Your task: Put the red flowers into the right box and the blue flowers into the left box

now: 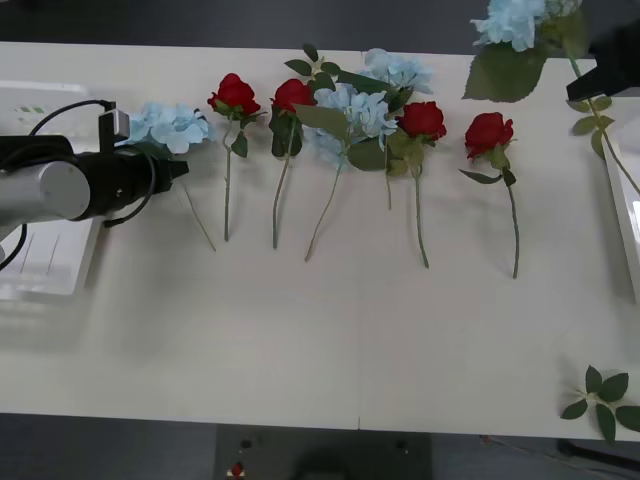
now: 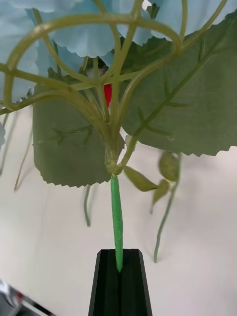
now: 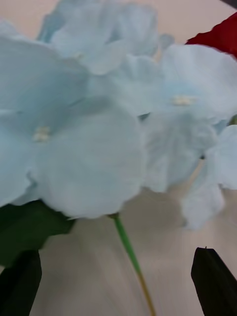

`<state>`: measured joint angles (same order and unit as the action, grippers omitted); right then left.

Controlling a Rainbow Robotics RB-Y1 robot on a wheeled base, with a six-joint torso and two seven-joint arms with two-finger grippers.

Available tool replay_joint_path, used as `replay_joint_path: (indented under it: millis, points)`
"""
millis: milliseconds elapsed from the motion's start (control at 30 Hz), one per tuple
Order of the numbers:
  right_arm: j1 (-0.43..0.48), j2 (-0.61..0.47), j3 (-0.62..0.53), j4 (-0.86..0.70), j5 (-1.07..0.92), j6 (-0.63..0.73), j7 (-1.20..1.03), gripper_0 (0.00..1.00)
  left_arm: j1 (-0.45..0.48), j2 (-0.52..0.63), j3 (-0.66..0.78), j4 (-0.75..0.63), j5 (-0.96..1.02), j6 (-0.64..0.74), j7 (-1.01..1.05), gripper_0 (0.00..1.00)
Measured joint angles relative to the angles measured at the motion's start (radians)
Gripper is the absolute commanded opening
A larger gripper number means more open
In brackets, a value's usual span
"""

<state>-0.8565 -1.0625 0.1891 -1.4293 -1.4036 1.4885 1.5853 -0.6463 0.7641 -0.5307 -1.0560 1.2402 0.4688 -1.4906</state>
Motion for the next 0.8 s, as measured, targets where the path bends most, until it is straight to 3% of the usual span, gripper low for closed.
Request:
replay_joint_path:
  millis: [300,533,600,633,667,800]
  points:
    - [0.0,-0.041,0.017,-0.086,-0.274,-0.027,0.604,0.0,-0.088,-0.056,-0.041,0.168,-0.034,0.0,0.001,0.88]
    - [0.06,-0.041,0.02,-0.138,-0.484,-0.3,0.662,0.0,-0.178,-0.09,-0.142,0.238,-0.033,-0.003,0.011,0.86]
    - [0.097,-0.041,0.047,-0.19,-0.533,-0.439,0.69,0.0,-0.181,-0.096,-0.145,0.239,-0.033,-0.01,0.014,0.59]
    - [0.114,-0.042,0.071,-0.22,-0.546,-0.509,0.7,0.0,-0.181,-0.098,-0.145,0.239,-0.033,-0.011,0.017,0.2]
    - [0.127,-0.045,0.1,-0.249,-0.55,-0.565,0.705,0.0,-0.181,-0.098,-0.145,0.239,-0.034,-0.011,0.024,0.02]
    - [0.144,-0.066,0.263,-0.343,-0.55,-0.802,0.706,0.0,-0.181,-0.098,-0.145,0.24,-0.04,-0.019,0.034,0.0]
